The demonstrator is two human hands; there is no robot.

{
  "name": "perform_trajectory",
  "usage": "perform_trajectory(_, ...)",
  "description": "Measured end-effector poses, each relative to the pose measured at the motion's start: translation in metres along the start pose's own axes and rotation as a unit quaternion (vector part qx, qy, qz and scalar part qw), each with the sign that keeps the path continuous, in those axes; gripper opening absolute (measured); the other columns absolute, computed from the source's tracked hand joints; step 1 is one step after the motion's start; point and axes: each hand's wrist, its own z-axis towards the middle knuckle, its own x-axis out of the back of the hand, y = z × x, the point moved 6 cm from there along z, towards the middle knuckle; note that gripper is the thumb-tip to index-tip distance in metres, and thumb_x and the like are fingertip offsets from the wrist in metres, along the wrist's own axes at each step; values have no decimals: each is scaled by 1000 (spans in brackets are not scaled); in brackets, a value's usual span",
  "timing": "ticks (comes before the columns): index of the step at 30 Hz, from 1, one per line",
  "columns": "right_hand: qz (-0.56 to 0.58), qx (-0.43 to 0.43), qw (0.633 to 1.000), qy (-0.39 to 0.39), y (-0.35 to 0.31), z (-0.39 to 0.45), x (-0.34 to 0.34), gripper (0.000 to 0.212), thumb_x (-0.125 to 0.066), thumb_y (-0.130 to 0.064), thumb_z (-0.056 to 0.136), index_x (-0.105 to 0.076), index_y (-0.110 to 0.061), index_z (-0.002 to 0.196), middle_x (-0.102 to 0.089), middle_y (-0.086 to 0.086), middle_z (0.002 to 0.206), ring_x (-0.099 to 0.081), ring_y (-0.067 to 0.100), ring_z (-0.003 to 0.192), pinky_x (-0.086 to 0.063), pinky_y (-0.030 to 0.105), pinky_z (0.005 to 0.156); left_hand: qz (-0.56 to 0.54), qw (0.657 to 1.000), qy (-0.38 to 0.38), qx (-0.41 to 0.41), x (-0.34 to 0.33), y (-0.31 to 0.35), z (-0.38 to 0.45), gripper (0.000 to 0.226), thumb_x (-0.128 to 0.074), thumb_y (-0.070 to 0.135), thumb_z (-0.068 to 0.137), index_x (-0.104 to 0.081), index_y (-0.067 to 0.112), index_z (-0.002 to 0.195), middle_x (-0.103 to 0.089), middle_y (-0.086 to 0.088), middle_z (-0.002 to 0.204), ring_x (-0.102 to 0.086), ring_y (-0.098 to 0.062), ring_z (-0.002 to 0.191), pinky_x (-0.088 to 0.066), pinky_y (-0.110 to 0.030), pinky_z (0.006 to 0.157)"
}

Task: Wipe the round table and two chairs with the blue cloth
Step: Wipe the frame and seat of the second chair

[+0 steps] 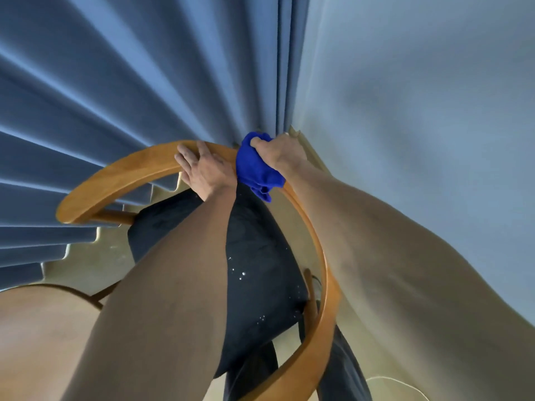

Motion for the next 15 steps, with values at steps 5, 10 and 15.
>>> perform_trajectory(5,82,-16,996,-27,16,-17,9,50,-50,-62,80,-58,-16,98,-63,4,89,-60,22,76,-43,30,60,0,999,-19,-29,-10,11,-33,44,-37,15,101,-45,17,144,-8,-16,164,-9,-34,150,-22,-50,118)
perform_trajectory(10,222,-71,972,-27,58,-39,26,48,-51,-54,90,-60,-13,114,-66,3,94,-59,17,72,-39,27,53,-12,998,-21,-62,-22,14,-62,41,-42,16,99,-49,21,139,-11,-12,163,-23,-35,146,-28,-52,115)
perform_trajectory(15,371,-138,918,-10,114,-86,30,42,-48,-38,100,-60,-6,124,-57,0,72,-51,13,59,-39,22,47,-52,994,-31,-95,-37,15,-97,51,-41,18,100,-38,27,150,-19,-7,163,-23,-31,146,-30,-48,114)
